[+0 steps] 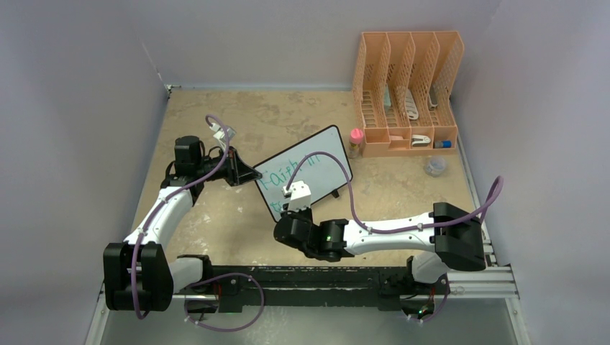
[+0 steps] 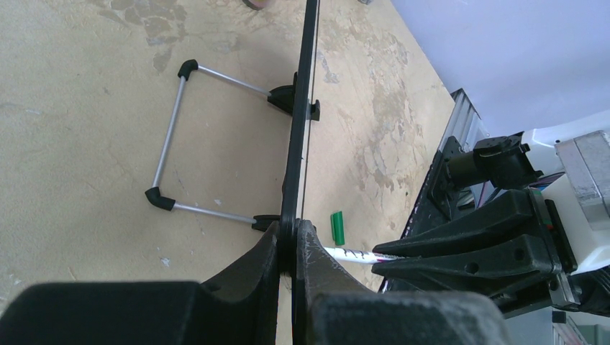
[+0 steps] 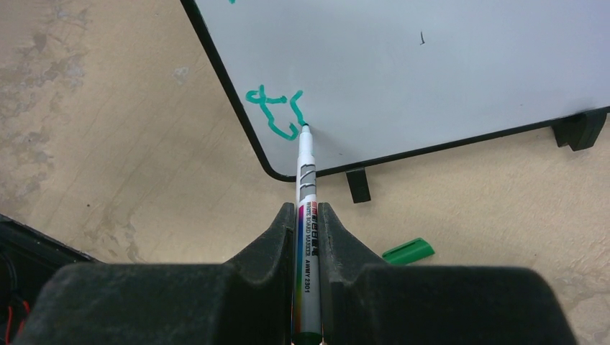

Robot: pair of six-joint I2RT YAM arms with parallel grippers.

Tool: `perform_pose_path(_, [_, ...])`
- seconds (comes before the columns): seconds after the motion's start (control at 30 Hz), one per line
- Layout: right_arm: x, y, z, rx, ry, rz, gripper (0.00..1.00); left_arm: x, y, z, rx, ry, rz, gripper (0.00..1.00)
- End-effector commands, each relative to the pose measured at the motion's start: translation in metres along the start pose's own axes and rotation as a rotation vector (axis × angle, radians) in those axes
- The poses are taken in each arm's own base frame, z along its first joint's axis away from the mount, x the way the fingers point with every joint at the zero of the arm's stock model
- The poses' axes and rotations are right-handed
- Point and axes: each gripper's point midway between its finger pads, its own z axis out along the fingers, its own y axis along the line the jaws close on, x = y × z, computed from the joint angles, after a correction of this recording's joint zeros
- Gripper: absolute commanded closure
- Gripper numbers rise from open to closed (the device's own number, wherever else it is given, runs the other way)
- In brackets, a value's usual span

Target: Write a sentence on the whiteboard

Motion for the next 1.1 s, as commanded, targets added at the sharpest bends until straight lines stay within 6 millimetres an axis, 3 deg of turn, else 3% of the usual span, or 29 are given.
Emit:
perform_pose_path(0.0, [0.002, -0.012, 0.003, 0.06, -0.009, 0.001, 1.0, 0.0, 0.004, 0.003, -0.023, 0.015, 0.011, 1.0])
perform_pose_path(1.07, [-0.033, -0.008, 0.006, 0.081, -0.119, 0.04, 1.0, 0.002, 0.004, 0.004, -0.018, 0.02, 0.006, 1.0])
